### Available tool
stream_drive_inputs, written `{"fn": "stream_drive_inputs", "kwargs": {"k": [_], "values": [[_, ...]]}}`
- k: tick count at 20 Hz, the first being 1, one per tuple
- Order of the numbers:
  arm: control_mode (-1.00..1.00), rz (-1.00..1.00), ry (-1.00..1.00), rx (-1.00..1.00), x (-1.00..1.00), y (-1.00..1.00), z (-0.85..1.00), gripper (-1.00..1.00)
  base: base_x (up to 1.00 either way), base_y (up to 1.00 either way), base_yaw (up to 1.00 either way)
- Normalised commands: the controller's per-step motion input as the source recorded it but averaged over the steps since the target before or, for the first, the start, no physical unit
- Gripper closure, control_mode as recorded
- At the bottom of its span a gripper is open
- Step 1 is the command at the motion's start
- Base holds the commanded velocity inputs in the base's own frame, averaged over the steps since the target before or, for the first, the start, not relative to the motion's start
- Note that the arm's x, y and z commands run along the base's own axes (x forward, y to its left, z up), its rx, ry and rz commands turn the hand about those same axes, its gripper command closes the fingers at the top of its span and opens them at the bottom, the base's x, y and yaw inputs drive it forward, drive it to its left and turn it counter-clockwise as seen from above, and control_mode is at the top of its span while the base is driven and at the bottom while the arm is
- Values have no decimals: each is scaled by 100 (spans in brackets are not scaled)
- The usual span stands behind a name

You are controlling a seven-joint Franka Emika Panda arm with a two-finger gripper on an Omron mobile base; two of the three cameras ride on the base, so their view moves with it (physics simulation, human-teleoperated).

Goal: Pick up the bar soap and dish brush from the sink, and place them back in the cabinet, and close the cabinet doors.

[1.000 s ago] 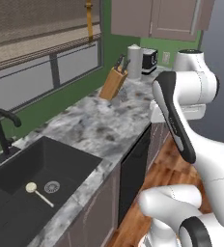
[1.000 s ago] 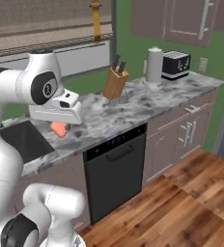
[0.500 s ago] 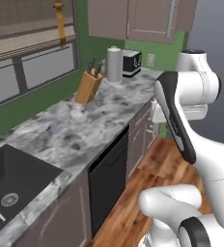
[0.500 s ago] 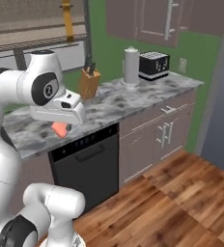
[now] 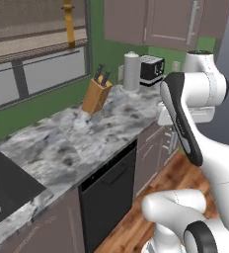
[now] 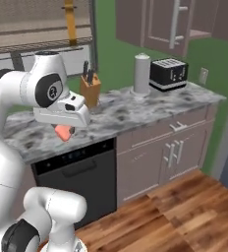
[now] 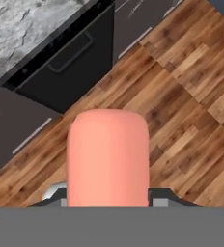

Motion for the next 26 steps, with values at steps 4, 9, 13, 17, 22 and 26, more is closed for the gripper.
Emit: {"fn": "stream_drive_inputs", "kwargs": {"k": [4, 9, 13, 17, 22, 26], "values": [[100, 0, 0, 0, 0, 0, 0, 100, 43, -49, 48], [100, 0, 0, 0, 0, 0, 0, 100, 41, -55, 47], [100, 0, 0, 0, 0, 0, 0, 100, 37, -60, 46], [100, 0, 0, 0, 0, 0, 0, 100, 31, -66, 45], [100, 0, 0, 0, 0, 0, 0, 100, 12, -73, 39], [100, 0, 0, 0, 0, 0, 0, 100, 0, -83, 33]]}}
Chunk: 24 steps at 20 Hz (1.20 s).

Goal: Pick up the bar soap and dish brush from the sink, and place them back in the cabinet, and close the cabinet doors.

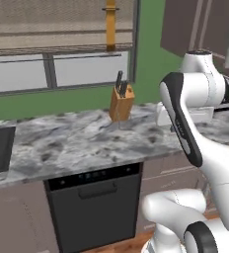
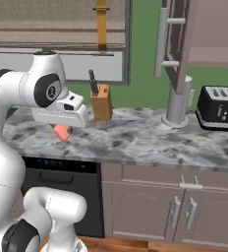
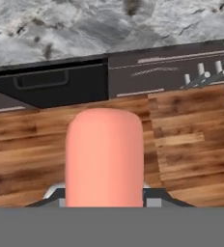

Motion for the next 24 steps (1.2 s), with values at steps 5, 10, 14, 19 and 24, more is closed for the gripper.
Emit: {"fn": "stream_drive_inputs", "kwargs": {"k": [5, 10, 14, 19, 24], "values": [[100, 0, 0, 0, 0, 0, 0, 100, 0, -88, 23], [100, 0, 0, 0, 0, 0, 0, 100, 0, -87, 15], [100, 0, 0, 0, 0, 0, 0, 100, 0, -78, 11], [100, 0, 0, 0, 0, 0, 0, 100, 0, -60, 4], [100, 0, 0, 0, 0, 0, 0, 100, 0, -64, 5]]}}
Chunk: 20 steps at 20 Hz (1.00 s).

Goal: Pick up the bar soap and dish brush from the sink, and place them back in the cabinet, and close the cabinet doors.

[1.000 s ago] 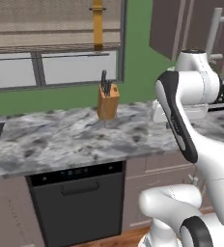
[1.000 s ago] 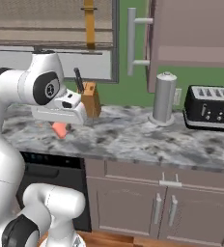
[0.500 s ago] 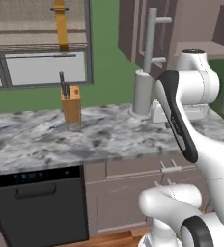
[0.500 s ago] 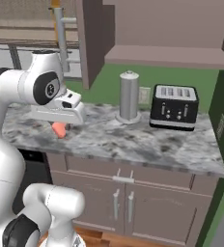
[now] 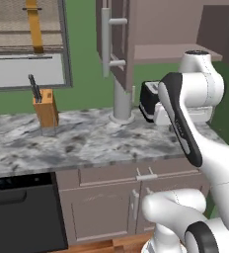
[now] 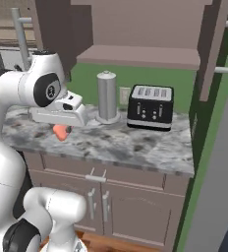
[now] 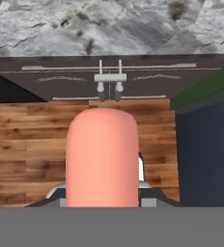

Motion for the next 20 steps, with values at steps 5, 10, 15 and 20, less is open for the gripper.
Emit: {"fn": "stream_drive_inputs", "kwargs": {"k": [5, 10, 15, 20], "values": [[100, 0, 0, 0, 0, 0, 0, 100, 1, -58, 6], [100, 0, 0, 0, 0, 0, 0, 100, 2, -31, 4], [100, 0, 0, 0, 0, 0, 0, 100, 9, 0, 0], [100, 0, 0, 0, 0, 0, 0, 100, 18, 0, -4]]}}
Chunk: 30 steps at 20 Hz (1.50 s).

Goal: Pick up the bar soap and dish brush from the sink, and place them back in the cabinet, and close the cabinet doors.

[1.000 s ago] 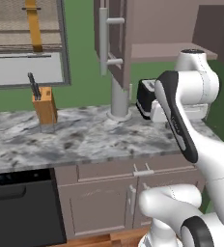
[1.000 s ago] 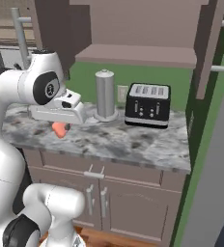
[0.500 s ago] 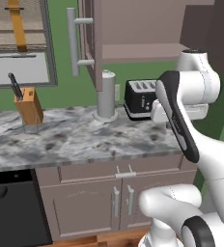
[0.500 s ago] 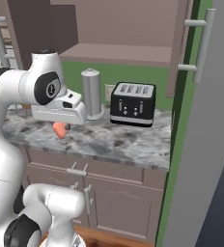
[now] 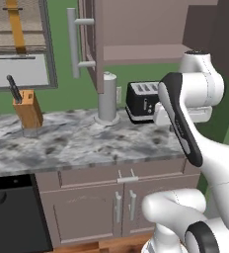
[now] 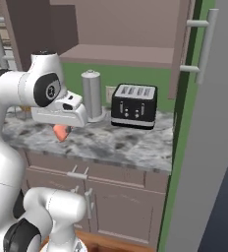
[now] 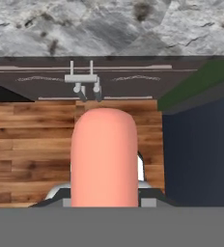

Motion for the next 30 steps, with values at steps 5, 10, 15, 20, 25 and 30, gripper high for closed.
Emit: {"fn": "stream_drive_inputs", "kwargs": {"k": [5, 10, 15, 20, 25, 30], "values": [[100, 0, 0, 0, 0, 0, 0, 100, 19, 2, -15], [100, 0, 0, 0, 0, 0, 0, 100, 36, 1, -8], [100, 0, 0, 0, 0, 0, 0, 100, 46, 0, -6], [100, 0, 0, 0, 0, 0, 0, 100, 45, 0, 0], [100, 0, 0, 0, 0, 0, 0, 100, 42, 0, 0], [100, 0, 0, 0, 0, 0, 0, 100, 42, 0, 0]]}}
